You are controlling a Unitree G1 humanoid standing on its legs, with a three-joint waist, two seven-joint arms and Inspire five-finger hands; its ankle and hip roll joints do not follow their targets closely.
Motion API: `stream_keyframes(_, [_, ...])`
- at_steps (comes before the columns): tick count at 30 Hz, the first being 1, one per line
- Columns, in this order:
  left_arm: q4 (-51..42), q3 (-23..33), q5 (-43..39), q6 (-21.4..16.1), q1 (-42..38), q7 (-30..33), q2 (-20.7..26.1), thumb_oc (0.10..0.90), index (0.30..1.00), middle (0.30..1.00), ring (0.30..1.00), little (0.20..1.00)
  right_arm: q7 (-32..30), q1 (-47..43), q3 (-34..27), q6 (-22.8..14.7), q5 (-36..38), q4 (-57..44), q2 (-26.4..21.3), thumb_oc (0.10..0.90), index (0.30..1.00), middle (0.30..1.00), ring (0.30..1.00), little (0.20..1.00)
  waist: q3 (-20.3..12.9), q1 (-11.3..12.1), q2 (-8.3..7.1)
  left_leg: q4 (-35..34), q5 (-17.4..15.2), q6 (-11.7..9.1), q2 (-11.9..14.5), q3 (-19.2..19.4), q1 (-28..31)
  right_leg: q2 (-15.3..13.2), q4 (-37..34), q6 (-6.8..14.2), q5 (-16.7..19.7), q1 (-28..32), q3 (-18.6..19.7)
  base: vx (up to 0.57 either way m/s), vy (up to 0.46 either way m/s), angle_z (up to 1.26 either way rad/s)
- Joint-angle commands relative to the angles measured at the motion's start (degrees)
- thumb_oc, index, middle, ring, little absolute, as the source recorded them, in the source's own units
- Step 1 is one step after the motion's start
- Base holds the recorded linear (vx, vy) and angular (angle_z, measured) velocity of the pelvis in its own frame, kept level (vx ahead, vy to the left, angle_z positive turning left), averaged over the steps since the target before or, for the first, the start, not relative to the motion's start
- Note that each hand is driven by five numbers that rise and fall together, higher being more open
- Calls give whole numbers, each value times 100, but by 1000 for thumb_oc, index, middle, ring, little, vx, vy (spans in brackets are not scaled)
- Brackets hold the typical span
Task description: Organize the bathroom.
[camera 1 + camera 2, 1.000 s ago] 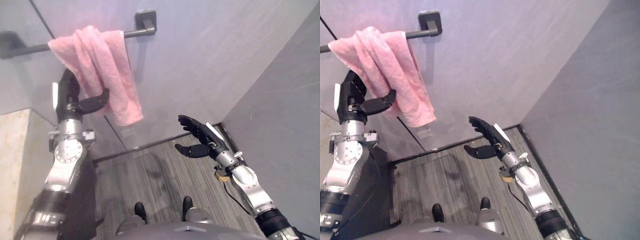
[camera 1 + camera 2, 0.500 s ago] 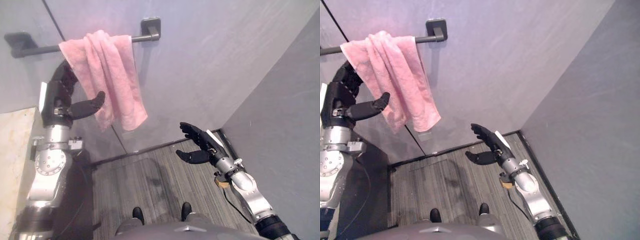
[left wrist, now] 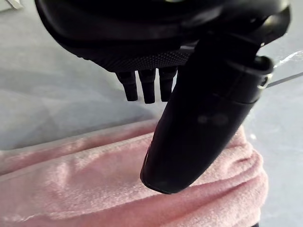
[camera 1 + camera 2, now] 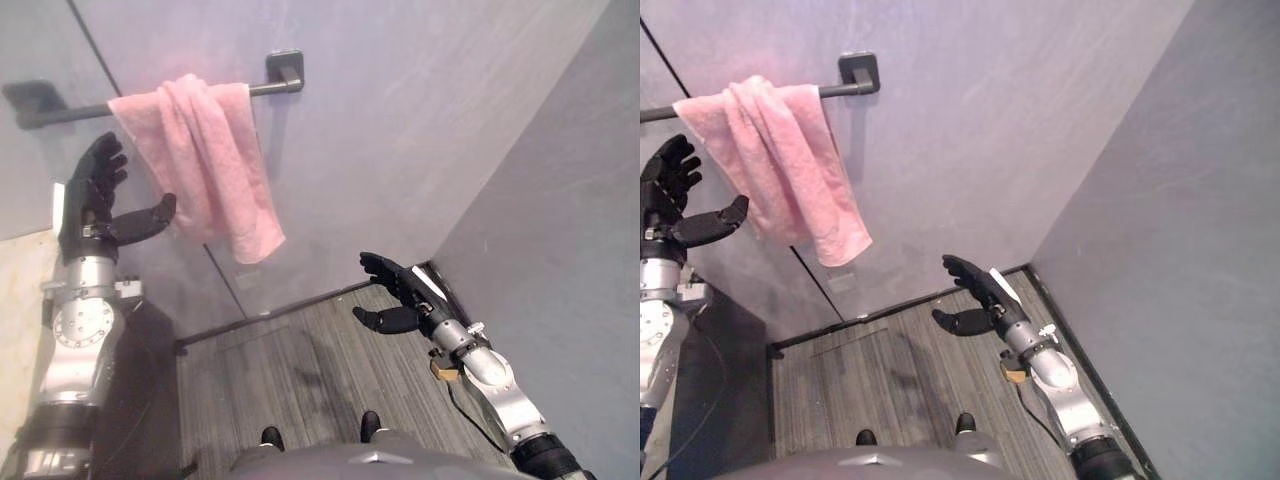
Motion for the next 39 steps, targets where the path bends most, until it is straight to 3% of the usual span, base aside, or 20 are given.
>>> stream_keyframes(1, [733, 158, 20, -908, -1322, 25, 408, 800, 900, 900, 900, 900, 32, -582, -47, -575, 176, -105, -218, 800, 900, 900, 900, 900, -392, -185, 513, 26, -414, -32, 30, -75, 239, 135, 462, 492, -810, 38, -268, 43, 3, -7])
stream_keyframes(3, [884, 144, -65, -959, -1395, -96, 432, 800, 900, 900, 900, 900, 44, -584, -34, -541, 191, -122, -223, 800, 900, 900, 900, 900, -394, -200, 526, 26, -415, -27, 28, -52, 246, 135, 480, 498, -814, 29, -265, 33, 3, -4])
stream_keyframes(4, [901, 135, -89, -934, -1424, -148, 453, 745, 818, 818, 818, 818, 57, -585, -29, -541, 200, -127, -229, 800, 900, 900, 900, 900, -393, -212, 532, 26, -418, -23, 27, -40, 252, 132, 494, 501, -819, 22, -268, 0, 0, 0])
stream_keyframes(5, [901, 135, -89, -934, -1424, -148, 453, 745, 818, 818, 818, 818, 57, -585, -29, -541, 200, -127, -229, 800, 900, 900, 900, 900, -393, -212, 532, 26, -418, -23, 27, -40, 252, 132, 494, 501, -819, 22, -268, 0, 0, 0])
stream_keyframes(6, [938, 124, -164, -885, -1453, -220, 472, 678, 716, 716, 716, 716, 80, -579, -26, -551, 216, -140, -235, 800, 900, 900, 900, 900, -387, -221, 538, 26, -424, -15, 25, -23, 260, 129, 518, 503, -828, 13, -262, 41, 7, -3])
stream_keyframes(7, [1023, 104, -64, -836, -1486, -179, 499, 532, 498, 498, 498, 498, 103, -593, -28, -552, 229, -153, -243, 800, 900, 900, 900, 900, -375, -231, 550, 27, -433, -3, 18, -1, 279, 128, 542, 507, -838, 11, -244, 41, 7, -3])
stream_keyframes(8, [1023, 104, -64, -836, -1486, -179, 499, 532, 498, 498, 498, 498, 103, -593, -28, -552, 229, -153, -243, 800, 900, 900, 900, 900, -375, -231, 550, 27, -433, -3, 18, -1, 279, 128, 542, 507, -838, 11, -244, 35, 8, -3])
stream_keyframes(9, [1090, 86, -80, -839, -1514, -175, 530, 488, 432, 432, 432, 432, 94, -603, -19, -557, 255, -163, -255, 800, 900, 900, 900, 900, -374, -236, 553, 29, -438, 5, 10, 1, 282, 130, 550, 509, -840, 8, -235, 27, 5, -6])
stream_keyframes(10, [1189, 57, 28, -834, -1555, -77, 564, 400, 300, 300, 300, 300, 84, -624, -7, -551, 268, -157, -252, 800, 900, 900, 900, 900, -372, -242, 560, 29, -447, 14, 3, 8, 291, 131, 556, 510, -844, 8, -227, 50, 8, -11])
stream_keyframes(24, [1297, 109, -10, -751, -1486, -11, 559, 400, 300, 300, 300, 300, 49, -627, -37, -601, 318, -241, -233, 800, 900, 900, 900, 900, -355, -233, 589, 41, -498, 63, -42, 15, 308, 126, 629, 531, -887, -7, -210, 24, -1, -5])
stream_keyframes(25, [1271, 111, 15, -722, -1476, 66, 526, 527, 491, 491, 491, 491, 36, -640, -23, -610, 312, -227, -231, 800, 900, 900, 900, 900, -357, -222, 585, 44, -499, 62, -43, 11, 309, 127, 636, 531, -893, -6, -218, 0, 0, 0])
stream_keyframes(26, [1260, 115, 21, -699, -1472, 94, 522, 563, 545, 545, 545, 545, 34, -641, -21, -607, 311, -228, -228, 800, 900, 900, 900, 900, -359, -219, 584, 44, -500, 62, -43, 10, 310, 127, 635, 530, -894, -4, -221, 0, 0, 0])
stream_keyframes(27, [1249, 123, 20, -693, -1463, 109, 516, 648, 672, 672, 672, 672, 33, -645, -22, -602, 316, -231, -233, 800, 900, 900, 900, 900, -361, -214, 581, 45, -500, 62, -44, 8, 309, 128, 634, 530, -895, -2, -221, 0, 0, 0])
stream_keyframes(28, [1217, 152, 4, -693, -1432, 149, 485, 800, 900, 900, 900, 900, 35, -651, -26, -576, 324, -239, -243, 800, 900, 900, 900, 900, -365, -200, 574, 47, -501, 62, -47, 3, 307, 130, 632, 528, -898, 2, -226, 0, 0, 0])
stream_keyframes(39, [751, 205, -42, -375, -1209, -83, 312, 800, 900, 900, 900, 900, 6, -602, 4, -525, 216, -228, -161, 800, 900, 900, 900, 900, -352, -136, 524, 72, -493, 67, -50, -15, 297, 141, 644, 511, -906, 14, -261, 0, 0, 0])
